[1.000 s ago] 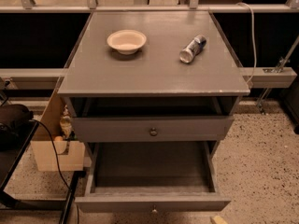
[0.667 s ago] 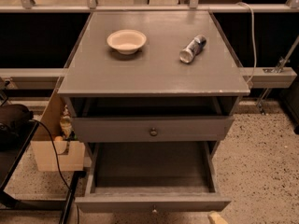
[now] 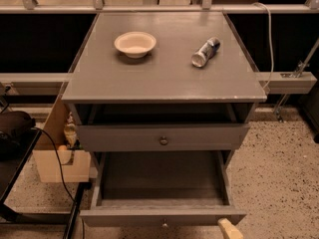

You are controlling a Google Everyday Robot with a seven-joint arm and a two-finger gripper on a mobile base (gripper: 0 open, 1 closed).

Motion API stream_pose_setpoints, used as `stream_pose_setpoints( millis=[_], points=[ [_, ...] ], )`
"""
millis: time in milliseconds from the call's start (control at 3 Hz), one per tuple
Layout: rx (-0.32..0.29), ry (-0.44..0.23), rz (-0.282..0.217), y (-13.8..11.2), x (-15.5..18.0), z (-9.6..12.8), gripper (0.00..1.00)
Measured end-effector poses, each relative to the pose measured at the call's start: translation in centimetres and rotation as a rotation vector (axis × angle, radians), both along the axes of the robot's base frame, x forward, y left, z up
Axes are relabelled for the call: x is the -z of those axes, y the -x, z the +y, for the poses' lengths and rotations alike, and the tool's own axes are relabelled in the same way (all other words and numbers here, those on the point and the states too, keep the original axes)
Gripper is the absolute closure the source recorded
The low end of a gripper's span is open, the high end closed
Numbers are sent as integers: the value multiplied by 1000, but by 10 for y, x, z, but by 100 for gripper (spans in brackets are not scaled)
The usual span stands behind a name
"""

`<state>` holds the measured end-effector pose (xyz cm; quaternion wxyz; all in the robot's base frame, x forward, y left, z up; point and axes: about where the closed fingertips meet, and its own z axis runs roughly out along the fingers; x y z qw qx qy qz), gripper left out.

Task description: Close middle drawer

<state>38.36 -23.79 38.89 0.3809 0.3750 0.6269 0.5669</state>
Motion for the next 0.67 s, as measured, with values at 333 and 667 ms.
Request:
stream_pose_setpoints(
  millis=[333,667],
  points=[
    [1,-1,-7,-6,0,3,100],
    [2,-2,-12,-10,-1,4,100]
  ],
)
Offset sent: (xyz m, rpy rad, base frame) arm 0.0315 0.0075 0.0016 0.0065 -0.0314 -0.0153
